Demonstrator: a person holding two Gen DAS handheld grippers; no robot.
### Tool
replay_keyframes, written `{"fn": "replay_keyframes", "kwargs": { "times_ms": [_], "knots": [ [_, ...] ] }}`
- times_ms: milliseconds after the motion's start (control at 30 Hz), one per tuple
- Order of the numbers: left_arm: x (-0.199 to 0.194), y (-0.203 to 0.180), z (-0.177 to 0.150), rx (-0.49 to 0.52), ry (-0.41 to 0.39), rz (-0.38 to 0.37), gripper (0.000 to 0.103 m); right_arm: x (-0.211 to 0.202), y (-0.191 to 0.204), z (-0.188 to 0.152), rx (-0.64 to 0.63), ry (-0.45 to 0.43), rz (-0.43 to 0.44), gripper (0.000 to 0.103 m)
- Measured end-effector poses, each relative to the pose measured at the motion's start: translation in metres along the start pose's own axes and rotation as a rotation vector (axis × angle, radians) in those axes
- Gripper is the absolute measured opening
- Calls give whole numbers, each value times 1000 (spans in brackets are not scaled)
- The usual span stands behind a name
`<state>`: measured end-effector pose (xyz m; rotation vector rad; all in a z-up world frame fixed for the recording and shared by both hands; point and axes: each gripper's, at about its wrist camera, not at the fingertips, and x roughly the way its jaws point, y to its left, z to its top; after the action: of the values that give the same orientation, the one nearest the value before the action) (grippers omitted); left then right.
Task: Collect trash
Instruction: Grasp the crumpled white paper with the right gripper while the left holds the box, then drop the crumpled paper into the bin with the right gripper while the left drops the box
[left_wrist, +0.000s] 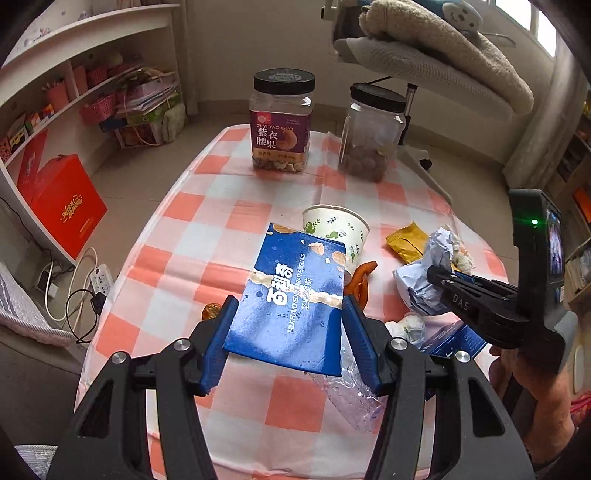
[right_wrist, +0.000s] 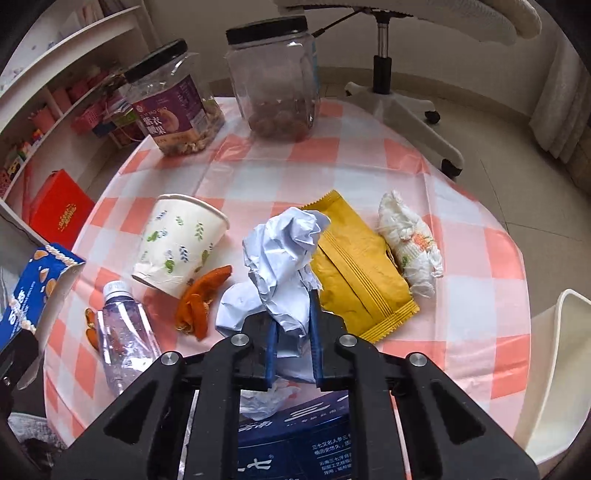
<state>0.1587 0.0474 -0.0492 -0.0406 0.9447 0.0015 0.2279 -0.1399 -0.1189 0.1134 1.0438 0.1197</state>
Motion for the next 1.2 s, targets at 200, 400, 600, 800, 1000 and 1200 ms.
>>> {"fn": "replay_keyframes", "kwargs": {
  "times_ms": [200,400,600,800,1000,1200],
  "knots": [
    [-17,8,8,-55,-71,-10,57,-48,12,1,-11,-106,42,13],
    [-32,5,14,-71,-129,-8,57,-83,10,-2,-25,-186,40,13],
    [-34,-8,14,-53,-143,-17,57,-102,4,-12,-42,-236,-6,13],
    [-36,-29,11,-12,-152,-33,57,-118,-10,-20,-43,-266,-36,13],
    [-36,-55,8,32,-156,-56,57,-131,-32,-26,-18,-288,-79,13],
    [-36,-81,4,73,-157,-84,57,-145,-64,-29,43,-313,-135,13]
  ]
}}
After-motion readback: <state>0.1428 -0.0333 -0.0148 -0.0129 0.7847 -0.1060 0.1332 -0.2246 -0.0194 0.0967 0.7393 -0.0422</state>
